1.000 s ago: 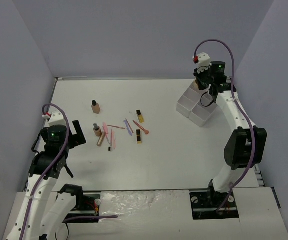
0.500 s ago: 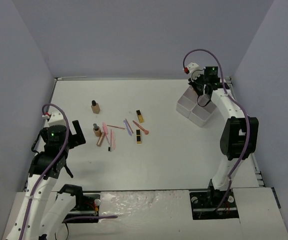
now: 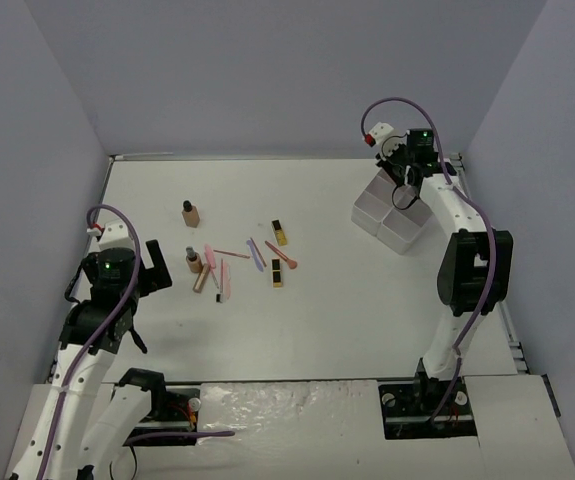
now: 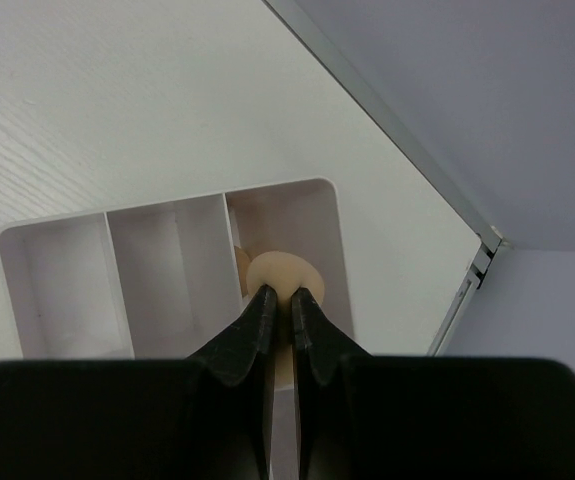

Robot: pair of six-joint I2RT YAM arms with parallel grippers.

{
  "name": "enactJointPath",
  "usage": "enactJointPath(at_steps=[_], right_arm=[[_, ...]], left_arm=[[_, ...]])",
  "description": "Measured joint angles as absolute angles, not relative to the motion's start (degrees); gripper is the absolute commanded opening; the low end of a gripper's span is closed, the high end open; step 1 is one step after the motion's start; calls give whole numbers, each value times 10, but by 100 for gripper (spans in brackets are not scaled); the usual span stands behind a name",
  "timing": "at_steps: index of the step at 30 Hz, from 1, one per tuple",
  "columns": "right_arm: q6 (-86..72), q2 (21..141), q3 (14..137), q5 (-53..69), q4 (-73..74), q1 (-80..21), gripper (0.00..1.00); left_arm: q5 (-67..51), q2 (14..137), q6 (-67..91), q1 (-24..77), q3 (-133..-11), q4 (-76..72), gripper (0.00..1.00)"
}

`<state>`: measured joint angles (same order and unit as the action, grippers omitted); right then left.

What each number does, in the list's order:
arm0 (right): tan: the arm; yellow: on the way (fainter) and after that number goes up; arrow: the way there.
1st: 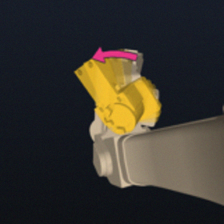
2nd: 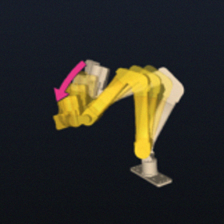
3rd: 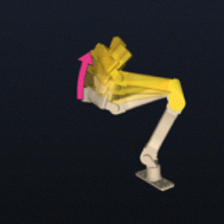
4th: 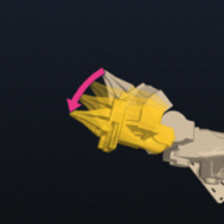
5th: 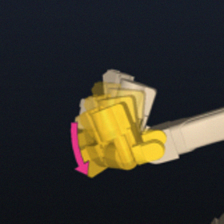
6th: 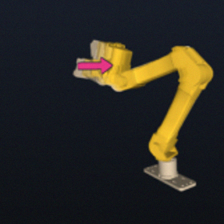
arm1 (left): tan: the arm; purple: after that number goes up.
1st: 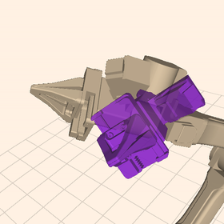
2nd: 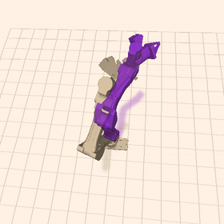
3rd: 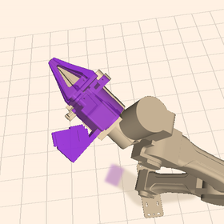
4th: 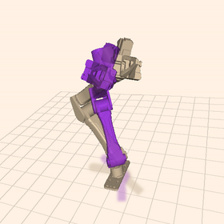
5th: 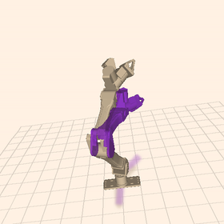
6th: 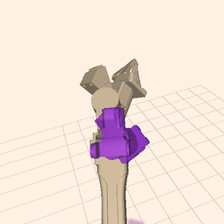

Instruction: Organize the makeup

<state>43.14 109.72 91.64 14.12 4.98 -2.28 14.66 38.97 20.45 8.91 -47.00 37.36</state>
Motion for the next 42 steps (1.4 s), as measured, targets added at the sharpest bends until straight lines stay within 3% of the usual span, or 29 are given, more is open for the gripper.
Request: enactJointPath(at_steps=[11, 26, 36, 42], right_arm=[[451, 1125, 923, 127, 45, -23, 13], [451, 1125, 928, 120, 37, -22, 46], [437, 1125, 928, 122, 36, -22, 50], [381, 1099, 917, 113, 32, -36, 70]], left_arm=[[147, 393, 204, 89, -470, 374, 97], [146, 393, 204, 89, -470, 374, 97], [146, 393, 204, 89, -470, 374, 97], [146, 392, 204, 89, -470, 374, 97]])
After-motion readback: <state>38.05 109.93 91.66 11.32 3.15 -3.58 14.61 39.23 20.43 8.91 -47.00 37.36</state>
